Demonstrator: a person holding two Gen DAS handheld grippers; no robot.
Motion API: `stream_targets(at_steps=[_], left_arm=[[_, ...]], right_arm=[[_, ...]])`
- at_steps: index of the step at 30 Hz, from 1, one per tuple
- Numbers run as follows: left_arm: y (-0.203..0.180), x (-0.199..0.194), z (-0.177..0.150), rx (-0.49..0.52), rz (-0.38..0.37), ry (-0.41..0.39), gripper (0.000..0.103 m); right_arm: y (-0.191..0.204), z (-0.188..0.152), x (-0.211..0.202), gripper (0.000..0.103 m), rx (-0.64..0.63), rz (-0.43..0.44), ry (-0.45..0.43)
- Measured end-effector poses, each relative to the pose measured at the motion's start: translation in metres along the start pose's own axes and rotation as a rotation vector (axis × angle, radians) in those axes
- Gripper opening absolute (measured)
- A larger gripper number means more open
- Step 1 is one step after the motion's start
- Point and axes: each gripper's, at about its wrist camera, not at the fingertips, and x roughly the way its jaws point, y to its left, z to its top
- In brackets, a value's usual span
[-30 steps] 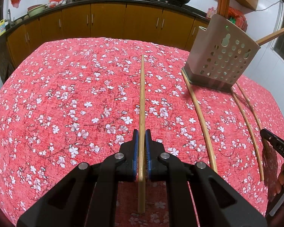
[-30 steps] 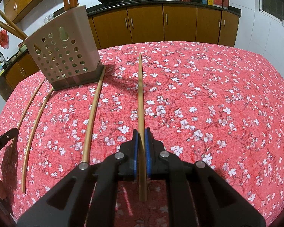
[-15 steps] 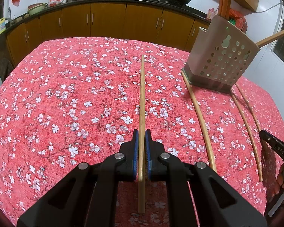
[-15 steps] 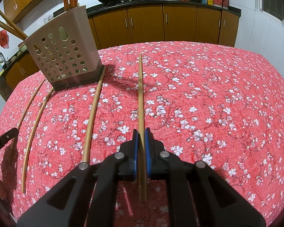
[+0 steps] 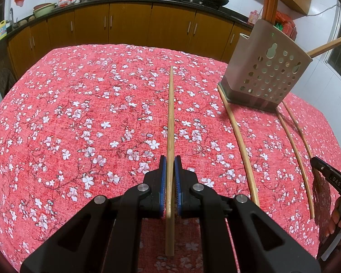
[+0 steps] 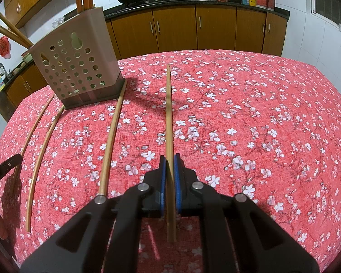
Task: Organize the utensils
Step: 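Hold the grasped chopstick in the left tool while the right tool holds its own, then lift the left tool's chopstick upright over the holder while the right tool carries its own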
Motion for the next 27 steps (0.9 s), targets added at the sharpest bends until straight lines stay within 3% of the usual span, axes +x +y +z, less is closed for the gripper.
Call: stream_targets(at_steps=[17, 20, 27], left_arm=[[-0.014, -0.003, -0.009, 0.072, 0.050, 0.012, 0.008], [-0.011, -0.010, -0.006, 0.071, 0.044, 0.008, 0.008], [-0.010, -0.048, 0.013, 0.076, 0.029, -0.100, 0.008]], right_arm=[[0.001, -0.008, -0.011, 0.008, -0.002, -0.004, 0.000], [-0.004, -0.004, -0.026, 0.008, 0.019, 0.022, -0.042], [-0.008, 0.016, -0.069, 0.008, 0.030, 0.037, -0.166]])
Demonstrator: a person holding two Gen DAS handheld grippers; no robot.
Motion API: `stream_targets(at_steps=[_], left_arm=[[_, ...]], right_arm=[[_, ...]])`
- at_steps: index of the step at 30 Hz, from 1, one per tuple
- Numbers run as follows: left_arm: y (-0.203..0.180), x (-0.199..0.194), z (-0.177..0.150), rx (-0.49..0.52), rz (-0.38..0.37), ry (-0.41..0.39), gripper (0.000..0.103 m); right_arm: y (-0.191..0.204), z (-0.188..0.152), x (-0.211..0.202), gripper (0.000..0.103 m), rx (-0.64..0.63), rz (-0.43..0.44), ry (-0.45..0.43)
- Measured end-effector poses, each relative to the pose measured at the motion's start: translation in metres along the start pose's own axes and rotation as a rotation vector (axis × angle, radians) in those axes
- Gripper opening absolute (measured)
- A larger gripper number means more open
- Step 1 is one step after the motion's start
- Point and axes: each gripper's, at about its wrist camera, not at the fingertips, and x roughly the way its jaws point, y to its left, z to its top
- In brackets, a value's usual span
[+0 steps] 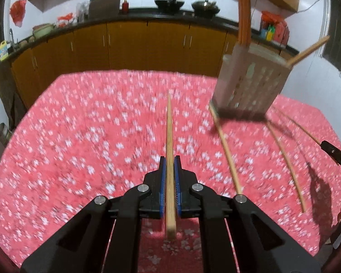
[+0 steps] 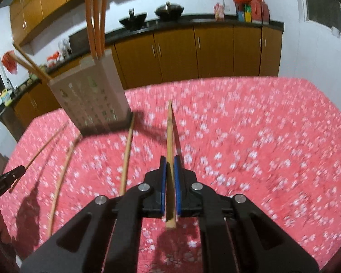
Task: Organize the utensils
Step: 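Lift the left tool's chopstick upright over the holder while the right tool carries its own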
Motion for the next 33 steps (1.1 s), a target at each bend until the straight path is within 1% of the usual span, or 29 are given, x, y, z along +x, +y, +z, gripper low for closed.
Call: stream_targets(at_steps=[6, 11, 13, 18, 24, 29, 31, 33], left_arm=[[0.004, -0.038, 0.026, -0.024, -0.015, -0.138, 0.008], [0.005, -0.067, 0.044, -0.044, -0.037, -0.239, 0.008], [0.004, -0.074, 0.050, -0.045, -0.045, -0.267, 0.008], [0.001, -0.086, 0.059, -0.035, -0.065, -0.300, 0.008], [-0.011, -0.107, 0.074, -0.011, -0.128, -0.357, 0.008], [-0.032, -0.128, 0.094, 0.005, -0.189, -0.431, 0.008], [-0.041, -0.136, 0.103, 0.011, -0.197, -0.468, 0.008], [-0.051, -0.143, 0.115, 0.012, -0.202, -0.517, 0.007]], right_arm=[[0.001, 0.026, -0.035, 0.008, 0.006, 0.016, -0.138], [0.002, 0.038, -0.053, 0.008, 0.006, 0.025, -0.208], [0.003, 0.042, -0.057, 0.008, 0.003, 0.026, -0.224], [0.003, 0.050, -0.066, 0.008, 0.006, 0.041, -0.259], [0.009, 0.077, -0.101, 0.008, 0.023, 0.154, -0.326], [0.028, 0.107, -0.138, 0.008, 0.012, 0.266, -0.439], [0.037, 0.117, -0.148, 0.008, 0.002, 0.289, -0.487], [0.043, 0.126, -0.151, 0.008, -0.009, 0.291, -0.510]])
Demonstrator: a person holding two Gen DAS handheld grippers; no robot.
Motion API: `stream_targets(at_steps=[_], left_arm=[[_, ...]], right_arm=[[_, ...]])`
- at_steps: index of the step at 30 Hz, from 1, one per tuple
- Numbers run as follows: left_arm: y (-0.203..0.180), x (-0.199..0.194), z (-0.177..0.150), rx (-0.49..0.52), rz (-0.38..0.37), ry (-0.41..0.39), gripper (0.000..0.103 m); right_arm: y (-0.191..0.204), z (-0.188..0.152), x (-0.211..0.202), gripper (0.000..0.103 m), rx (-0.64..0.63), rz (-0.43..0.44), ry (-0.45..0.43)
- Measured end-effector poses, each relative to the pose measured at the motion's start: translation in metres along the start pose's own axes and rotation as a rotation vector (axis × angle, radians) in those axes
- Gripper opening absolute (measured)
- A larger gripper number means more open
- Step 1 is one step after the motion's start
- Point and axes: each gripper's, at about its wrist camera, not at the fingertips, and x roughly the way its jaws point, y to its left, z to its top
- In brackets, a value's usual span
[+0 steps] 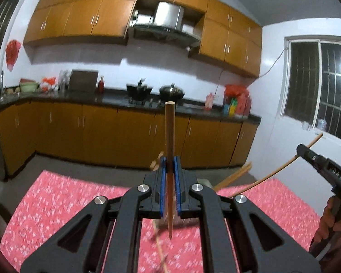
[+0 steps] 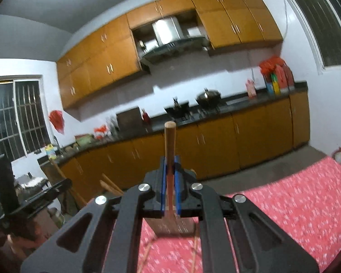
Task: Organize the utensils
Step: 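Lift the left tool's chopstick upright over the holder while the right tool carries its own, then open the left tool over the holder while the right tool releases its chopstick too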
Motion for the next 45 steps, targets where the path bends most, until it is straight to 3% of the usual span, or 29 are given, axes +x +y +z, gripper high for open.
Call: stream_targets(at_steps=[7, 11, 22, 25, 30, 34, 39, 42, 45], left_arm=[[-0.017, 0.021, 0.034, -0.018, 0.045, -0.151, 0.008], [-0.020, 0.039, 0.032, -0.028, 0.075, -0.181, 0.008], [-0.012, 0.088, -0.002, -0.068, 0.070, -0.069, 0.008], [-0.006, 0.089, -0.004, -0.082, 0.069, -0.056, 0.008], [-0.002, 0.080, -0.001, -0.090, 0.059, -0.059, 0.009], [0.001, 0.067, 0.004, -0.104, 0.056, -0.081, 0.025], [0.009, 0.039, 0.004, -0.123, 0.058, -0.091, 0.025], [0.018, 0.024, -0.009, -0.125, 0.079, -0.069, 0.025], [0.027, 0.018, -0.035, -0.109, 0.122, 0.001, 0.025]], right_arm=[[0.011, 0.007, 0.035, 0.008, -0.037, -0.028, 0.003], [0.006, 0.002, 0.062, 0.008, -0.039, -0.039, 0.049], [0.006, -0.020, 0.106, 0.011, -0.029, -0.019, 0.167], [0.008, -0.023, 0.106, 0.028, -0.036, -0.019, 0.165], [0.011, -0.021, 0.101, 0.029, -0.031, -0.019, 0.157], [0.010, -0.015, 0.084, 0.029, -0.032, -0.027, 0.125], [-0.005, -0.016, 0.057, 0.030, -0.012, -0.066, 0.101], [-0.020, -0.033, 0.044, 0.033, -0.005, -0.121, 0.129], [-0.042, -0.069, 0.048, 0.034, 0.017, -0.180, 0.239]])
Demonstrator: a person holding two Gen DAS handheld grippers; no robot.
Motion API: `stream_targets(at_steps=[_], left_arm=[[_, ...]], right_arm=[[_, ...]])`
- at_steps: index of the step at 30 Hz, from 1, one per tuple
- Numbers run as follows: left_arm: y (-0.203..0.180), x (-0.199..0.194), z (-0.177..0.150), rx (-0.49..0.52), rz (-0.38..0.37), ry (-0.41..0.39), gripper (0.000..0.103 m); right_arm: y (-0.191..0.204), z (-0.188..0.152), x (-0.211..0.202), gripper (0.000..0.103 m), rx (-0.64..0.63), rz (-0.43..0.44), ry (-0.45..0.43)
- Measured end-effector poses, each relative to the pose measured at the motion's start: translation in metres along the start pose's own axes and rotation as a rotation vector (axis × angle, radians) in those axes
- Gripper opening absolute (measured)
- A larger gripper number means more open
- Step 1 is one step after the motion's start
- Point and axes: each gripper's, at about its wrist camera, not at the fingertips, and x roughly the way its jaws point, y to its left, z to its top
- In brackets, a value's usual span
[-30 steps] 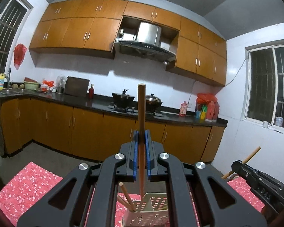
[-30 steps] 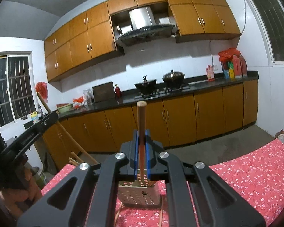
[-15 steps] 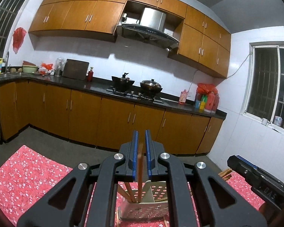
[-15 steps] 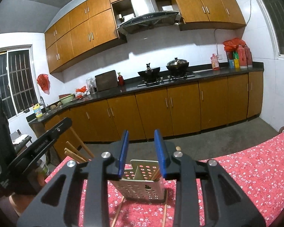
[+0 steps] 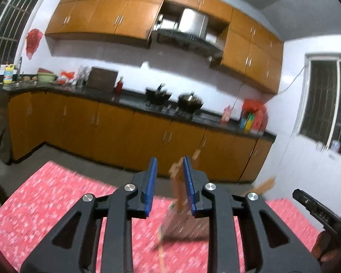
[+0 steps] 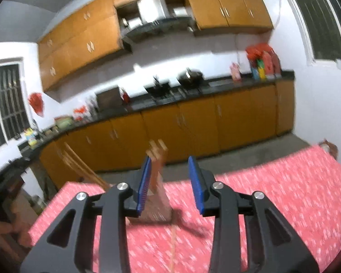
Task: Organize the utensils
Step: 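Open the left tool over the holder while the right tool releases its chopstick too, then lower the left tool onto the last chopstick and close while the right tool grasps another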
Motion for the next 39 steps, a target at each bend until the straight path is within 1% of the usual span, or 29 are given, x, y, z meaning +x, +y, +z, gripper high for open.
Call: stream_targets(at_steps=[1, 2, 3, 4, 5, 6, 8, 10, 12, 15, 17, 18, 19, 20, 21, 22, 25, 28, 31, 35, 36, 38, 39], left_arm=[[0.003, 0.001, -0.007, 0.008, 0.013, 0.020, 0.025], [0.007, 0.005, -0.024, 0.024, 0.037, 0.068, 0.025], [0.010, 0.010, -0.034, 0.030, 0.048, 0.103, 0.025], [0.012, 0.013, -0.043, 0.032, 0.055, 0.135, 0.025], [0.017, 0.021, -0.061, 0.033, 0.068, 0.202, 0.025], [0.019, 0.025, -0.069, 0.032, 0.073, 0.235, 0.025], [0.023, 0.036, -0.096, 0.027, 0.078, 0.331, 0.025], [0.024, 0.043, -0.115, 0.028, 0.078, 0.396, 0.025], [0.023, 0.047, -0.129, 0.034, 0.072, 0.441, 0.025], [0.020, 0.049, -0.146, 0.053, 0.056, 0.489, 0.025], [0.015, 0.050, -0.152, 0.063, 0.047, 0.507, 0.025], [0.014, 0.051, -0.156, 0.066, 0.040, 0.519, 0.025], [0.014, 0.050, -0.159, 0.067, 0.037, 0.524, 0.025], [0.013, 0.051, -0.162, 0.070, 0.031, 0.534, 0.026], [0.010, 0.052, -0.165, 0.073, 0.027, 0.544, 0.027], [0.008, 0.053, -0.168, 0.080, 0.023, 0.556, 0.029], [0.001, 0.057, -0.176, 0.097, 0.011, 0.584, 0.029], [-0.005, 0.060, -0.183, 0.114, 0.004, 0.602, 0.029], [-0.009, 0.064, -0.189, 0.134, 0.011, 0.619, 0.029], [-0.014, 0.068, -0.195, 0.167, 0.030, 0.631, 0.029], [-0.015, 0.068, -0.195, 0.182, 0.037, 0.627, 0.028], [-0.017, 0.069, -0.197, 0.200, 0.047, 0.622, 0.018], [-0.016, 0.070, -0.197, 0.202, 0.052, 0.622, 0.016]], right_arm=[[-0.005, -0.010, 0.007, 0.034, 0.007, -0.014, 0.041], [-0.011, -0.023, 0.017, 0.034, 0.015, -0.029, 0.093], [-0.014, -0.033, 0.023, 0.034, 0.020, -0.036, 0.131], [-0.017, -0.050, 0.034, 0.034, 0.023, -0.043, 0.189], [-0.019, -0.065, 0.042, 0.034, 0.023, -0.046, 0.240], [-0.019, -0.080, 0.050, 0.034, 0.025, -0.039, 0.288], [-0.013, -0.101, 0.060, 0.034, 0.025, -0.015, 0.361], [-0.005, -0.123, 0.067, 0.034, 0.013, 0.009, 0.419], [0.005, -0.138, 0.071, 0.033, -0.025, 0.020, 0.456], [0.013, -0.152, 0.073, 0.033, -0.068, 0.012, 0.480], [0.014, -0.158, 0.073, 0.031, -0.081, -0.003, 0.489], [0.013, -0.161, 0.074, 0.025, -0.087, -0.018, 0.496], [0.014, -0.161, 0.073, 0.019, -0.093, -0.026, 0.487], [0.014, -0.162, 0.073, 0.016, -0.103, -0.036, 0.482], [0.014, -0.162, 0.072, 0.009, -0.115, -0.051, 0.478], [0.012, -0.162, 0.072, 0.008, -0.113, -0.052, 0.477], [0.007, -0.159, 0.075, 0.008, -0.100, -0.084, 0.469], [-0.009, -0.154, 0.076, 0.008, -0.051, -0.120, 0.463], [-0.020, -0.151, 0.076, 0.008, -0.026, -0.131, 0.464], [-0.024, -0.150, 0.075, 0.008, -0.027, -0.134, 0.462], [-0.024, -0.150, 0.074, 0.008, -0.030, -0.134, 0.461], [-0.023, -0.150, 0.074, 0.008, -0.033, -0.128, 0.462], [-0.022, -0.150, 0.073, 0.008, -0.036, -0.125, 0.463]])
